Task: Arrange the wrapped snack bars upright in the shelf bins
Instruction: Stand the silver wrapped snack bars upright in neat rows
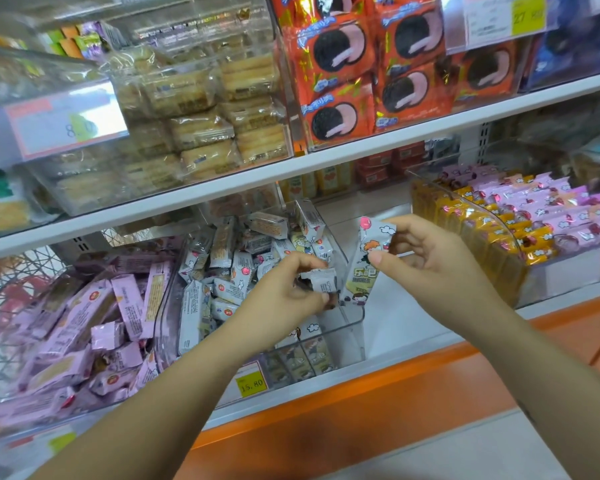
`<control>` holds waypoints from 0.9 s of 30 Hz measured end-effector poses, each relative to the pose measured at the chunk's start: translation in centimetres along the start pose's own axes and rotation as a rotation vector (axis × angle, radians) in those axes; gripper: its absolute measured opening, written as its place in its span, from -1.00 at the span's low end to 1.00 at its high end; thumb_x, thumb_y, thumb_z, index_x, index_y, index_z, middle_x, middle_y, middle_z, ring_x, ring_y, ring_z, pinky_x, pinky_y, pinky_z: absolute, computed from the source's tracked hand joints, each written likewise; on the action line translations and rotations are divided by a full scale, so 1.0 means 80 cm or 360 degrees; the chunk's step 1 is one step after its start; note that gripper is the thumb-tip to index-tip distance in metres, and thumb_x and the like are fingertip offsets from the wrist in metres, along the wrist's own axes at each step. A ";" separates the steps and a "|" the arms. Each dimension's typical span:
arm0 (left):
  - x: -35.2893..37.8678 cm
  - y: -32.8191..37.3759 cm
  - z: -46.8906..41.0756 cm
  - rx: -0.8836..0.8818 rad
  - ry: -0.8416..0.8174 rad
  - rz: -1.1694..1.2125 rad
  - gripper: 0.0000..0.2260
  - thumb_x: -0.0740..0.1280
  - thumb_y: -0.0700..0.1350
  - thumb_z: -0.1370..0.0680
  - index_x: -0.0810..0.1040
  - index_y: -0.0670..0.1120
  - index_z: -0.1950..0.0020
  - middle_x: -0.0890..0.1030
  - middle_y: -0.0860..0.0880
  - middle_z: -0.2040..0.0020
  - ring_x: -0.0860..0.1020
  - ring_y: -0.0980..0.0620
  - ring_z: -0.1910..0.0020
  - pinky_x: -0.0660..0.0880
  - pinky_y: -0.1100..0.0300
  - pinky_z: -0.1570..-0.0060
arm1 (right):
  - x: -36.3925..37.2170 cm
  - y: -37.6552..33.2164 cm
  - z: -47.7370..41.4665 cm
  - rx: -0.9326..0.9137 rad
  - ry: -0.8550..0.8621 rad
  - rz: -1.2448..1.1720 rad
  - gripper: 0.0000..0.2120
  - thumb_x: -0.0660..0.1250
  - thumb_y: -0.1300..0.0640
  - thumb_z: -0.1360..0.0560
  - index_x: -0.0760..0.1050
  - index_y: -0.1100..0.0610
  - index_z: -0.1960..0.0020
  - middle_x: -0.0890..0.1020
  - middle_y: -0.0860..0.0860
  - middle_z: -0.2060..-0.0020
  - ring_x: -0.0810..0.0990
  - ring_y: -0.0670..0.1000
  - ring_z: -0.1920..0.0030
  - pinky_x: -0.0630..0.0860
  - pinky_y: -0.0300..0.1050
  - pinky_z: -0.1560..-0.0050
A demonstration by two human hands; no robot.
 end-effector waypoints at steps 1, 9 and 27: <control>-0.002 0.002 0.003 0.0013 -0.0033 0.0115 -0.73 0.44 -0.14 -0.47 0.47 0.12 -0.06 0.63 0.16 0.02 0.62 -0.18 0.20 0.51 -0.03 0.17 | -0.001 0.001 0.000 0.0005 0.0017 -0.0003 -0.79 0.37 0.20 -0.47 0.51 -0.09 0.03 0.60 -0.28 0.27 0.52 -0.21 0.26 0.52 -0.23 0.17; 0.005 0.009 0.010 0.0067 0.0165 0.0391 -0.90 0.26 -0.18 -0.57 0.53 -0.07 0.11 0.50 0.06 -0.17 0.61 0.15 0.09 0.61 0.17 0.14 | 0.001 0.004 -0.001 0.0011 0.0036 -0.0068 -0.78 0.37 0.23 -0.47 0.51 -0.08 0.04 0.61 -0.25 0.27 0.53 -0.23 0.26 0.52 -0.33 0.19; 0.009 0.005 0.001 0.0165 0.0138 0.0301 -0.68 0.30 -0.24 -0.55 0.39 0.02 -0.25 0.57 0.11 -0.12 0.57 0.19 -0.06 0.48 0.31 -0.01 | 0.009 0.004 0.001 -0.0019 -0.0063 -0.0101 -0.75 0.36 0.26 -0.48 0.51 -0.09 -0.01 0.64 -0.21 0.10 0.59 -0.17 0.04 0.56 -0.31 0.07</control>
Point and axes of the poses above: each hand's wrist, its own z-axis away from the middle knuckle, its own x-axis out of the palm, y = z × x, the point moved 3 cm from there along -z, towards the middle knuckle
